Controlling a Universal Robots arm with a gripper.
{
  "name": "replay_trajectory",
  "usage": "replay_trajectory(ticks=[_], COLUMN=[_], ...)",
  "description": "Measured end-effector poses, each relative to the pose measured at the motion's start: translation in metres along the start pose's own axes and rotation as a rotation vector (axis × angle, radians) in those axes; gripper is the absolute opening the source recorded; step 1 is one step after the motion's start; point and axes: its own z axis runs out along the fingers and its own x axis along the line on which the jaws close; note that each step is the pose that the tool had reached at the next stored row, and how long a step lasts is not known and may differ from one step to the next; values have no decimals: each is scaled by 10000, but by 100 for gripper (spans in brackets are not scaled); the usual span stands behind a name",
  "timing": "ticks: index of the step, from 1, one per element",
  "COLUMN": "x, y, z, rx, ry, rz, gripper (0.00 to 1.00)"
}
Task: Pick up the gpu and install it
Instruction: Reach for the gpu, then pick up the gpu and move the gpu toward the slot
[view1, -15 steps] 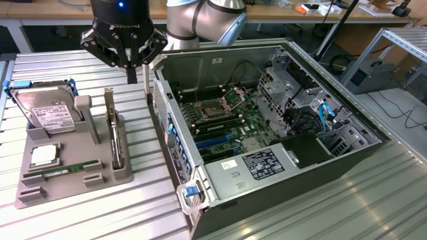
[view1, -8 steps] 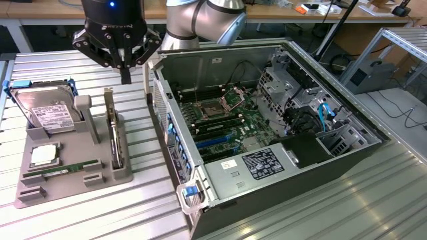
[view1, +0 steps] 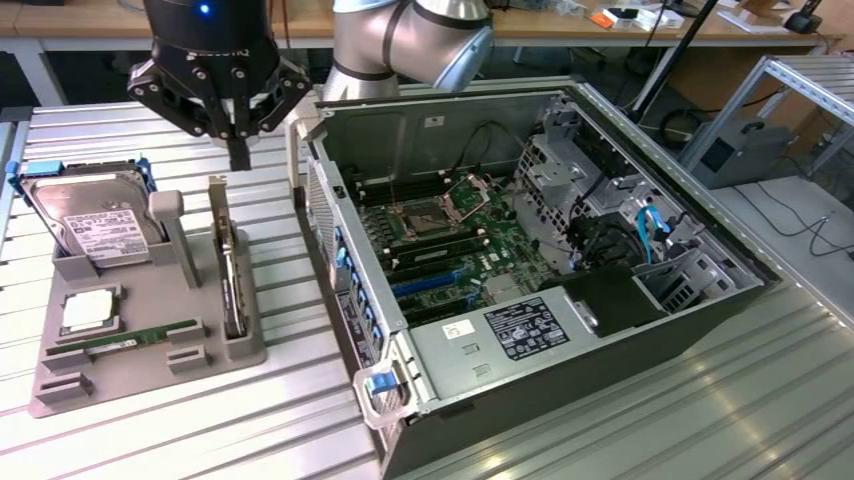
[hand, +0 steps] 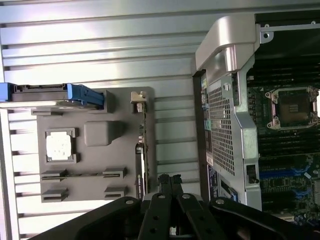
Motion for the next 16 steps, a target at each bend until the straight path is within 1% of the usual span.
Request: replay_trajectory(ticks=[7, 16], x=[100, 104], y=[-7, -8], z=[-3, -3], rx=[0, 0], ry=[0, 0], rz=[1, 1], gripper=[11, 11])
